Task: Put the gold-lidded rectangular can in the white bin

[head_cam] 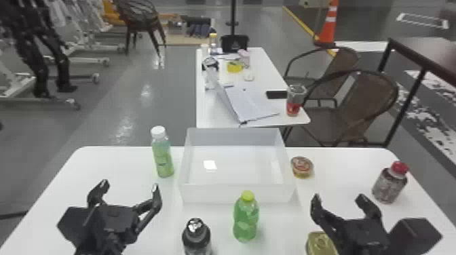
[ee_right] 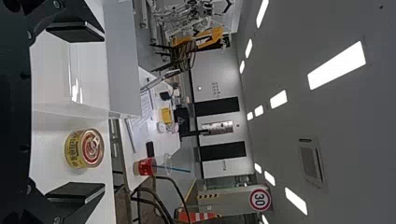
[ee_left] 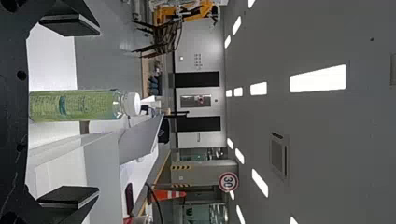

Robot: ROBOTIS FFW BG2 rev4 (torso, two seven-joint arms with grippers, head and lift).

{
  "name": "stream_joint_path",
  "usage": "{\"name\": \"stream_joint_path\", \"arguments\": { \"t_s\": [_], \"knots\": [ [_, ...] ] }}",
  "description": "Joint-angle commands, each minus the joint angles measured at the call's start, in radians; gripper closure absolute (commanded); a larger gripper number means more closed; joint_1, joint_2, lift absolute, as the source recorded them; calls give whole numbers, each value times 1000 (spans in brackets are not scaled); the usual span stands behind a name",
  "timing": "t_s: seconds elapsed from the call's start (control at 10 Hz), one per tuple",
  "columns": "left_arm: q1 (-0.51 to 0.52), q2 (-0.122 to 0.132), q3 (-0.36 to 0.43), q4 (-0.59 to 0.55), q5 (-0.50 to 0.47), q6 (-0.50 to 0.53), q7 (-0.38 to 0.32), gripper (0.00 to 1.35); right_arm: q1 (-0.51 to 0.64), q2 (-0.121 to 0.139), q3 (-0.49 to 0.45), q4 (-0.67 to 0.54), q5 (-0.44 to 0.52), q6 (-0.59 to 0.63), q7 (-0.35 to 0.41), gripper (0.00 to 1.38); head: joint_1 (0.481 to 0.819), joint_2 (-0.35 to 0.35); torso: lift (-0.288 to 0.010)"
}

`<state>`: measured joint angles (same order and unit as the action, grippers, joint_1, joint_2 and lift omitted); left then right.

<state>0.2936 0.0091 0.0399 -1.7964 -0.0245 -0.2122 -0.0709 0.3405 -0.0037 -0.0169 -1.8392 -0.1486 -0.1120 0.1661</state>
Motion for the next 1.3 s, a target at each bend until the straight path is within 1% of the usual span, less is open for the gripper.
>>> {"name": "stream_joint_path", "arguments": {
  "t_s": [0.0,0.6,0.8,0.9,1.0,1.1,1.2],
  "knots": [
    [-1,0,-2,0,0,1,0,104,0,1,0,0,0,0,0,160,549,0,-100],
    [-2,0,-2,0,0,-3,0,108,-2,-1,0,2,-2,0,0,160,549,0,-100],
    [-1,0,0,0,2,-1,0,108,37,-1,-2,-17,-2,-9,1,160,549,0,-100],
    [1,0,0,0,2,-1,0,108,87,-6,-2,-46,-3,-3,0,162,549,0,-100],
    [4,0,2,0,2,2,0,108,135,-12,-3,-80,-25,41,0,162,549,0,-100],
    [4,0,2,0,2,4,0,108,170,-24,-3,-83,-48,60,1,163,549,0,-100],
    [4,2,0,0,2,7,0,108,181,-36,0,-77,-51,66,10,162,549,0,-100]
  ]
}}
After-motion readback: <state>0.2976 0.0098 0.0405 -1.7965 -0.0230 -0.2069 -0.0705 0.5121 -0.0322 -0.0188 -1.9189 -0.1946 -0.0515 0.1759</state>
